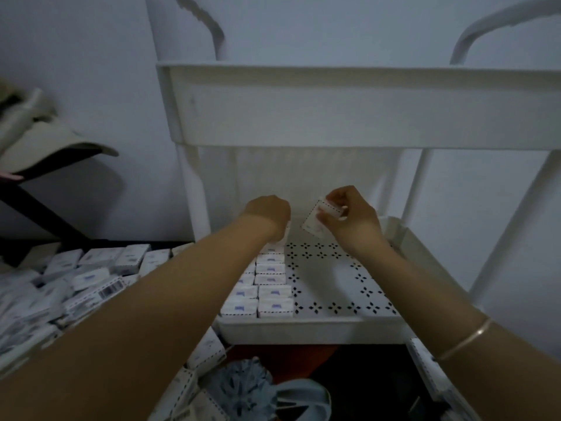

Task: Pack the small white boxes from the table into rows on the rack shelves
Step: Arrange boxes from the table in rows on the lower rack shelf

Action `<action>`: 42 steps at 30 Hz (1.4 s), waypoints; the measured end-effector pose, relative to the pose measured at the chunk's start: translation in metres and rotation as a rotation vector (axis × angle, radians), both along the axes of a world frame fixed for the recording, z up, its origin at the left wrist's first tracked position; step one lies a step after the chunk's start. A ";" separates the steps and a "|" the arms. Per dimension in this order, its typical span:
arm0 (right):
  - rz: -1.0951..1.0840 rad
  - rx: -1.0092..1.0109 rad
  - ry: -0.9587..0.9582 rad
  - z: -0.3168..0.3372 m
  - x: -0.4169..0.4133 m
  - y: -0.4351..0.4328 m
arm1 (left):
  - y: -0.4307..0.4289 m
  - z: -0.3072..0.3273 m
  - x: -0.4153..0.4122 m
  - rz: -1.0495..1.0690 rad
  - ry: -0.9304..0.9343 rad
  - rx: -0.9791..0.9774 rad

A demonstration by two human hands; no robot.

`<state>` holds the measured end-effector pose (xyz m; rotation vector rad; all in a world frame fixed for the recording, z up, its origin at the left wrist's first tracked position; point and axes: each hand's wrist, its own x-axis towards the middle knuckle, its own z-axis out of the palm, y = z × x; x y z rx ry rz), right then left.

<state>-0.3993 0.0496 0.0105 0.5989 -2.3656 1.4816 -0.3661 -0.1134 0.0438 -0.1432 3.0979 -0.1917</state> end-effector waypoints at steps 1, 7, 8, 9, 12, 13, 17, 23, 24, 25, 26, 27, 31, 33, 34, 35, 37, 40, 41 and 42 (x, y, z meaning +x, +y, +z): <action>-0.011 0.016 0.000 0.001 -0.005 -0.006 | 0.001 -0.003 -0.001 0.000 -0.012 -0.012; -0.012 0.217 0.124 -0.003 -0.031 -0.040 | 0.004 -0.017 0.007 -0.008 -0.007 -0.177; 0.002 0.249 0.142 -0.005 -0.034 -0.043 | 0.005 -0.018 0.010 -0.034 0.015 -0.224; 0.014 0.283 0.153 -0.007 -0.037 -0.047 | 0.007 -0.020 0.013 -0.066 0.023 -0.269; 0.050 0.349 0.157 -0.013 -0.042 -0.056 | 0.008 -0.028 0.024 -0.128 0.061 -0.329; 0.065 0.351 0.148 -0.015 -0.043 -0.059 | 0.008 -0.031 0.028 -0.129 0.097 -0.328; 0.223 0.241 -0.047 -0.019 -0.043 -0.068 | 0.012 -0.033 0.044 -0.082 0.170 -0.242; 0.385 0.328 -0.201 -0.021 -0.041 -0.073 | 0.020 -0.037 0.062 -0.101 -0.050 -0.156; 0.410 0.357 -0.201 -0.022 -0.040 -0.073 | 0.020 -0.037 0.066 -0.103 -0.067 -0.118; 0.421 0.383 -0.196 -0.023 -0.038 -0.073 | 0.021 -0.038 0.070 -0.103 -0.074 -0.063; 0.420 0.396 -0.194 -0.024 -0.036 -0.073 | 0.020 -0.039 0.074 -0.095 -0.089 0.007; 0.411 0.392 -0.201 -0.025 -0.035 -0.073 | 0.020 -0.040 0.077 -0.080 -0.119 0.084; 0.335 0.282 -0.334 -0.028 -0.029 -0.072 | 0.017 -0.050 0.084 -0.041 -0.241 0.241; 0.305 0.331 -0.363 -0.030 -0.029 -0.073 | 0.016 -0.056 0.084 -0.039 -0.231 0.258; 0.285 0.356 -0.389 -0.031 -0.029 -0.073 | 0.015 -0.058 0.084 -0.037 -0.219 0.265; 0.262 0.357 -0.432 -0.031 -0.029 -0.074 | 0.015 -0.060 0.084 -0.036 -0.206 0.271; 0.244 0.275 -0.536 -0.031 -0.030 -0.074 | 0.016 -0.062 0.085 -0.037 -0.181 0.278; 0.258 0.162 -0.614 -0.031 -0.028 -0.076 | 0.017 -0.063 0.086 -0.034 -0.166 0.280; 0.254 0.162 -0.608 -0.032 -0.028 -0.077 | 0.017 -0.063 0.086 -0.035 -0.164 0.278; 0.245 0.168 -0.596 -0.033 -0.027 -0.077 | 0.017 -0.063 0.086 -0.036 -0.163 0.276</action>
